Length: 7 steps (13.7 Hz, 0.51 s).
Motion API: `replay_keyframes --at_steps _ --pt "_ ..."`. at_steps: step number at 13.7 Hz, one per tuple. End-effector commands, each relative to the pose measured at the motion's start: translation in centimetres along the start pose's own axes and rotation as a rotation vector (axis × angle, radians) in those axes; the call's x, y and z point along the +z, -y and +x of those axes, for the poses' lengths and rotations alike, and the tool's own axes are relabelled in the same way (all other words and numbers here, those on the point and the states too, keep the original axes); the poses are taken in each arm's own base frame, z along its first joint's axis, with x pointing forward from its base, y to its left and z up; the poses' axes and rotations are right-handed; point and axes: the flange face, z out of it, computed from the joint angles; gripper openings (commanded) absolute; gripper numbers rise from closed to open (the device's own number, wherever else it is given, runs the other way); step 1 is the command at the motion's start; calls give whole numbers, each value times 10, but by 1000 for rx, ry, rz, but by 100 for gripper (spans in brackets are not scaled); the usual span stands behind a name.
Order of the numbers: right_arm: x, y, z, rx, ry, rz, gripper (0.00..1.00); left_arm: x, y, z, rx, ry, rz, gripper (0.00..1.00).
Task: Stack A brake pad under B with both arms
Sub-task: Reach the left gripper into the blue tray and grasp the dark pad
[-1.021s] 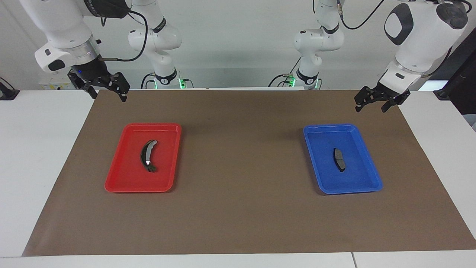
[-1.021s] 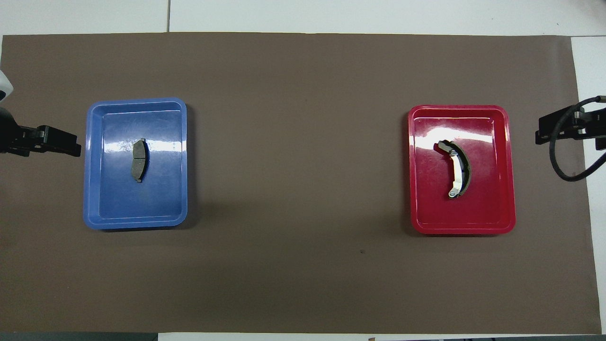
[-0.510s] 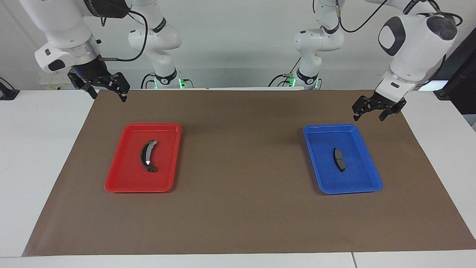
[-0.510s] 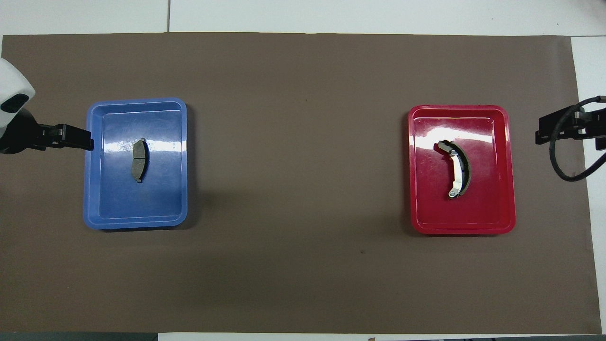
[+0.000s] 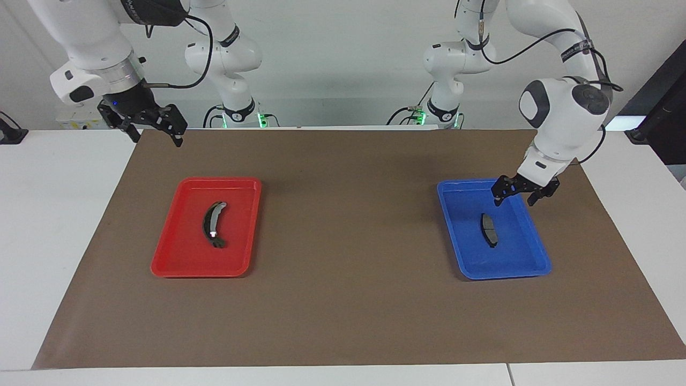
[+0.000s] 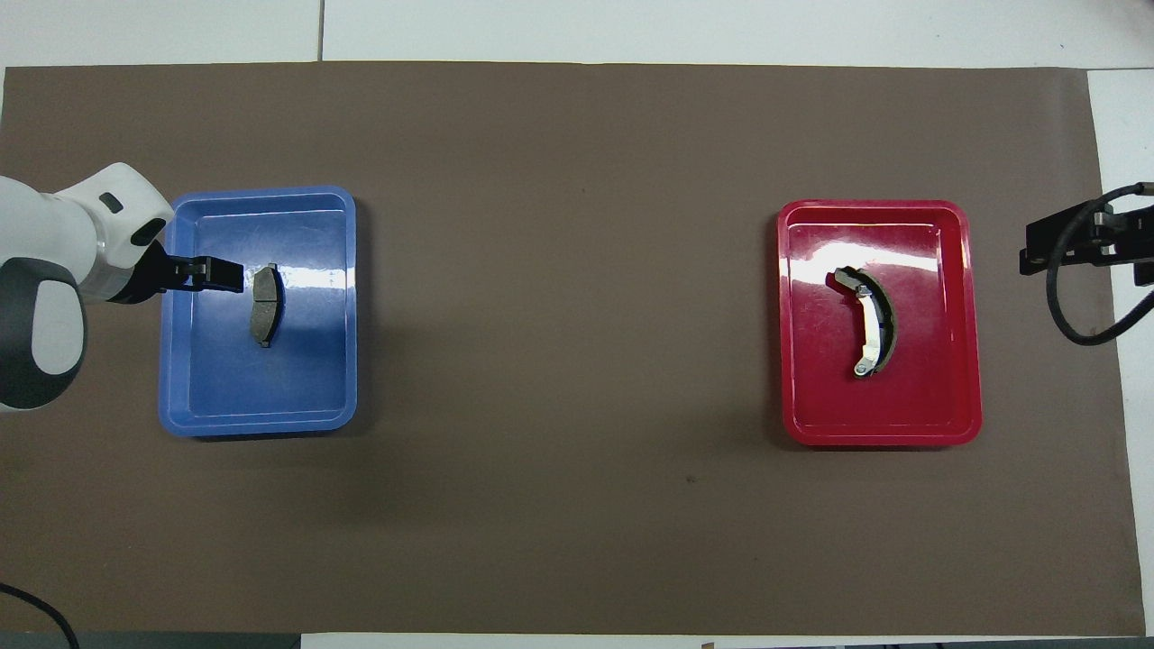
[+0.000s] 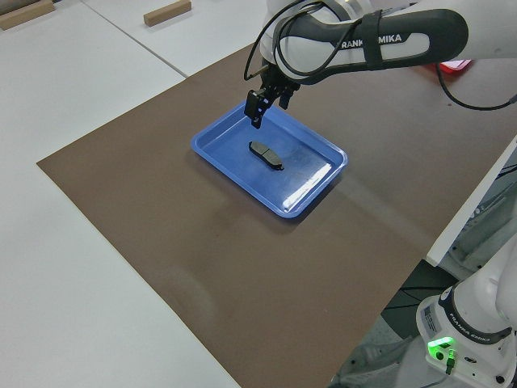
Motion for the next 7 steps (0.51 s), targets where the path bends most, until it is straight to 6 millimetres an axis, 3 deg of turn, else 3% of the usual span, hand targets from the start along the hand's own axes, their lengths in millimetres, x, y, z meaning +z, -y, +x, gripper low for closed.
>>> replay_keyframes --at_steps 1,7 --pt "2 -4 -2 -13 0 -6 100 45 5 -2 13 -17 14 99" --pt "2 -4 -2 -13 0 -6 100 95 4 -7 22 -28 15 97"
